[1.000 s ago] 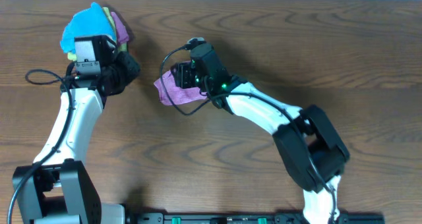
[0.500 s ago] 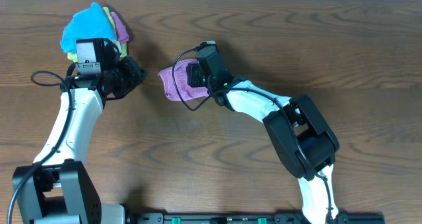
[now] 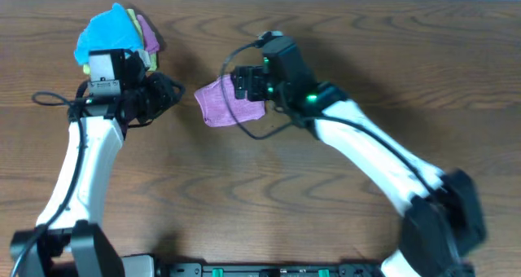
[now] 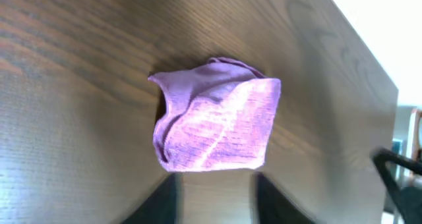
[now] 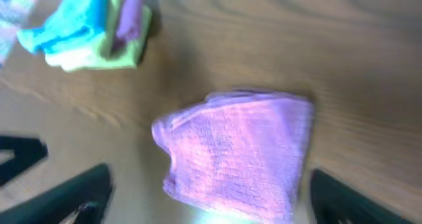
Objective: Fold the cloth
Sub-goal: 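Release the right gripper from the folded cloth and retract the right arm, then regrasp the folded cloth with the left gripper and lift it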
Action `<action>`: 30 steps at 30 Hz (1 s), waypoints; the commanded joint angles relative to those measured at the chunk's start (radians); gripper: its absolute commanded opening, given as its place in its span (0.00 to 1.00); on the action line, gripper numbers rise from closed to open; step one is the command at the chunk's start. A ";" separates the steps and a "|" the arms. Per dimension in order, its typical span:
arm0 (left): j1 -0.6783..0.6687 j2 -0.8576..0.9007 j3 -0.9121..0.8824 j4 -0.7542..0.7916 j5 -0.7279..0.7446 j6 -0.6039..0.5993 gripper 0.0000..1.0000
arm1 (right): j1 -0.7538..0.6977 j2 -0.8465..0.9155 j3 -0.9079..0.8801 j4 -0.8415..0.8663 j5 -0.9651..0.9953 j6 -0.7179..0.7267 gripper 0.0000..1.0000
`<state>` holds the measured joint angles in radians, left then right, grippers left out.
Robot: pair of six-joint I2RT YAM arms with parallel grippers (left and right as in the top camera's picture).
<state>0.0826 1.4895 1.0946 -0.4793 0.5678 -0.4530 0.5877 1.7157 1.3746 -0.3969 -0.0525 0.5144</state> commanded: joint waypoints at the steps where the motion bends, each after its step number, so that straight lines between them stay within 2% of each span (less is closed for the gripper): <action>1: 0.003 -0.050 0.023 -0.040 0.005 0.012 0.71 | -0.044 -0.126 0.003 -0.158 0.066 -0.008 0.99; 2: 0.003 -0.060 0.023 -0.057 0.006 0.011 0.80 | -0.061 -0.170 0.003 -0.248 0.085 -0.008 0.99; 3: 0.003 -0.065 0.023 -0.073 0.005 0.007 0.83 | -0.073 -0.199 0.002 -0.308 0.100 -0.008 0.99; 7: 0.003 -0.064 0.020 -0.139 0.010 -0.029 0.86 | -0.104 -0.359 -0.082 -0.484 0.201 -0.008 0.99; 13: 0.003 -0.065 0.004 -0.226 0.036 -0.073 0.85 | -0.109 -0.848 -0.533 -0.434 0.198 0.094 0.99; 17: 0.003 -0.065 -0.063 -0.220 0.037 -0.108 0.84 | -0.109 -1.075 -0.669 -0.430 0.197 0.148 0.99; 21: 0.003 -0.065 -0.188 -0.107 0.097 -0.160 0.85 | -0.109 -1.231 -0.721 -0.430 0.246 0.169 0.99; 24: 0.002 -0.064 -0.306 0.058 0.133 -0.242 0.86 | -0.109 -1.242 -0.722 -0.430 0.285 0.169 0.99; 30: 0.002 -0.063 -0.465 0.303 0.134 -0.389 0.93 | -0.109 -1.242 -0.722 -0.430 0.285 0.169 0.99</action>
<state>0.0822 1.4273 0.6743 -0.2211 0.6849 -0.7448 0.4808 0.4759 0.6598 -0.8257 0.2070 0.6701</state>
